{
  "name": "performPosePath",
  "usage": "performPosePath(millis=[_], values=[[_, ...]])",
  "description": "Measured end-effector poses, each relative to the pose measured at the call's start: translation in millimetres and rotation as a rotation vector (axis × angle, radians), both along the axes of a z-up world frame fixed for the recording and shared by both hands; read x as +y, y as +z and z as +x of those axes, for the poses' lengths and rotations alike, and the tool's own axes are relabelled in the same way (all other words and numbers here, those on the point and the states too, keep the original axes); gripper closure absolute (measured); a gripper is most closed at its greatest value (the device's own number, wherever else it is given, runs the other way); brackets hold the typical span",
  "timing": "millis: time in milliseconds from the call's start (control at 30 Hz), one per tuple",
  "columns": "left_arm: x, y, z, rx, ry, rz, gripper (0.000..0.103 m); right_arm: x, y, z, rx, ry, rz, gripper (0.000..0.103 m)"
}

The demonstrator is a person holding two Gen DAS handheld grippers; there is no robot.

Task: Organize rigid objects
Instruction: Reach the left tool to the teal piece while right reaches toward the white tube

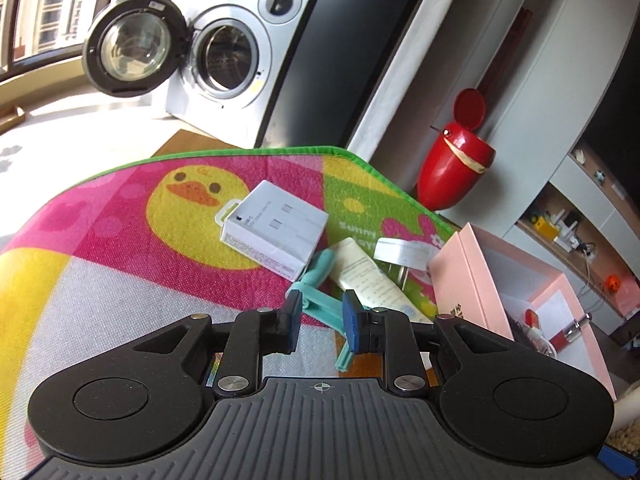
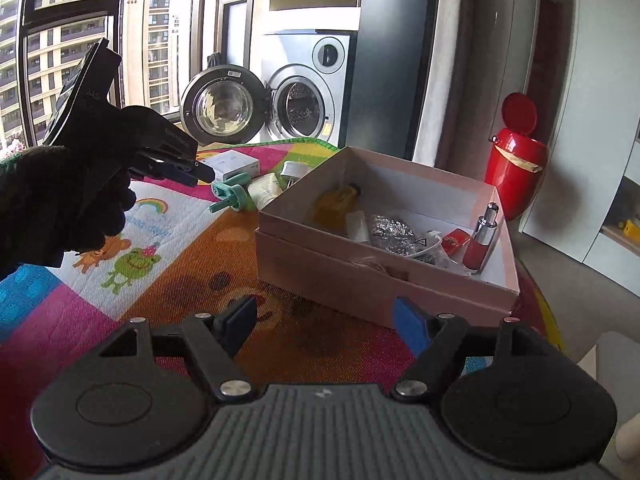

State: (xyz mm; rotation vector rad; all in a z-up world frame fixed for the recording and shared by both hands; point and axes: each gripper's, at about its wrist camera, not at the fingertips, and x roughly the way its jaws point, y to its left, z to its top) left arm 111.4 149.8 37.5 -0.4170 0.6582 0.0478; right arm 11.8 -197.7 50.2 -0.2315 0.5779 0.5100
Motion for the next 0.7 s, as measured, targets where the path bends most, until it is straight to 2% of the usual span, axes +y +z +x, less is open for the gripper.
performPosePath(millis=[233, 400, 533, 600, 700], values=[[-20.6, -0.9, -3.9, -0.031, -0.080, 0.084, 0.079, 16.6, 20.8, 13.9, 0.022, 0.026, 0.054, 0.027], [-10.6, -15.7, -37.1, -0.047, -0.073, 0.130, 0.079, 48.1, 58.6, 60.3, 0.109, 0.056, 0.121, 0.027], [4.9, -23.3, -56.0, -0.094, -0.048, 0.088, 0.079, 93.2, 78.7, 118.7, 0.182, 0.051, 0.121, 0.027], [10.9, -24.1, -60.2, -0.121, -0.048, 0.062, 0.079, 117.6, 77.6, 153.4, 0.242, 0.019, 0.113, 0.027], [16.1, -26.3, -62.7, -0.152, -0.066, 0.014, 0.079, 150.0, 64.3, 192.6, 0.285, -0.052, 0.075, 0.028]])
